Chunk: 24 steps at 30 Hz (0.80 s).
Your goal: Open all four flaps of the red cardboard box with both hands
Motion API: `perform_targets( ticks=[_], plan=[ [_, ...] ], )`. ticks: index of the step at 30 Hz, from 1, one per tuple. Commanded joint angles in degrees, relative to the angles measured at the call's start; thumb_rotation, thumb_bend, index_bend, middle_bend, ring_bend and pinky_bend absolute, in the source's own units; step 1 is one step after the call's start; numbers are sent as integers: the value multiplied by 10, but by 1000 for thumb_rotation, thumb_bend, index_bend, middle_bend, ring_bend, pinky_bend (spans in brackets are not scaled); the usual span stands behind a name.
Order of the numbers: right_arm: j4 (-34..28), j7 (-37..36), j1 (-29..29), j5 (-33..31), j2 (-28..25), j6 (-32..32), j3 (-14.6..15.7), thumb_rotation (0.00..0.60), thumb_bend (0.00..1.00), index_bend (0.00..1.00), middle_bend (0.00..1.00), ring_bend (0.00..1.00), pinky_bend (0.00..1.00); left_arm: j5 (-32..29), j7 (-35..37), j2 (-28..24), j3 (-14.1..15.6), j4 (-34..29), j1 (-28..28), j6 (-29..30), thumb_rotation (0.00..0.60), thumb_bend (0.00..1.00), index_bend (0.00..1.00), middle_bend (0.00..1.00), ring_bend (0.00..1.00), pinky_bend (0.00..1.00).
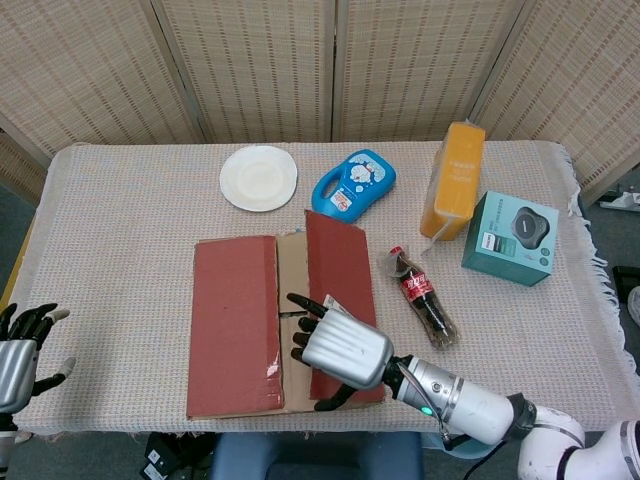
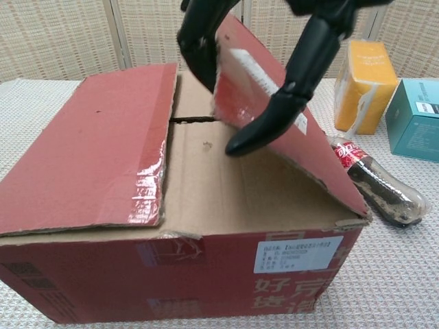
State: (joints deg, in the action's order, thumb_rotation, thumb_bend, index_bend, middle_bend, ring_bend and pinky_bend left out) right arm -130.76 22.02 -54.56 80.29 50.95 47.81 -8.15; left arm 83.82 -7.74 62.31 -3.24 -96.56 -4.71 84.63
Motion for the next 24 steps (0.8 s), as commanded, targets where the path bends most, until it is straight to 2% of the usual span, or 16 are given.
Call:
perform_targets(
  ticks=[1, 9, 15, 24],
  plan=[
    [-22, -34, 43, 49, -48, 44, 5, 335, 42, 562, 494, 342, 0, 5, -2, -2, -2, -3, -5, -3, 600, 309, 251, 193, 191, 0],
    [-34, -114, 153, 181, -149, 157, 39, 333, 41, 562, 494, 340, 0, 20, -4, -17, -7, -21, -22, -11, 600, 309, 251, 193, 193, 0],
    [-7, -176, 226, 259, -193, 228, 71, 333, 42, 562, 494, 330, 0, 41, 28, -42, -8, -48, -43, -34, 600, 306, 251, 193, 195, 0],
    [51, -255, 299, 288, -209, 287, 106, 335, 42, 562, 494, 328, 0, 88, 65, -71, -21, -72, -93, -68, 600, 305, 250, 193, 205, 0]
  ],
)
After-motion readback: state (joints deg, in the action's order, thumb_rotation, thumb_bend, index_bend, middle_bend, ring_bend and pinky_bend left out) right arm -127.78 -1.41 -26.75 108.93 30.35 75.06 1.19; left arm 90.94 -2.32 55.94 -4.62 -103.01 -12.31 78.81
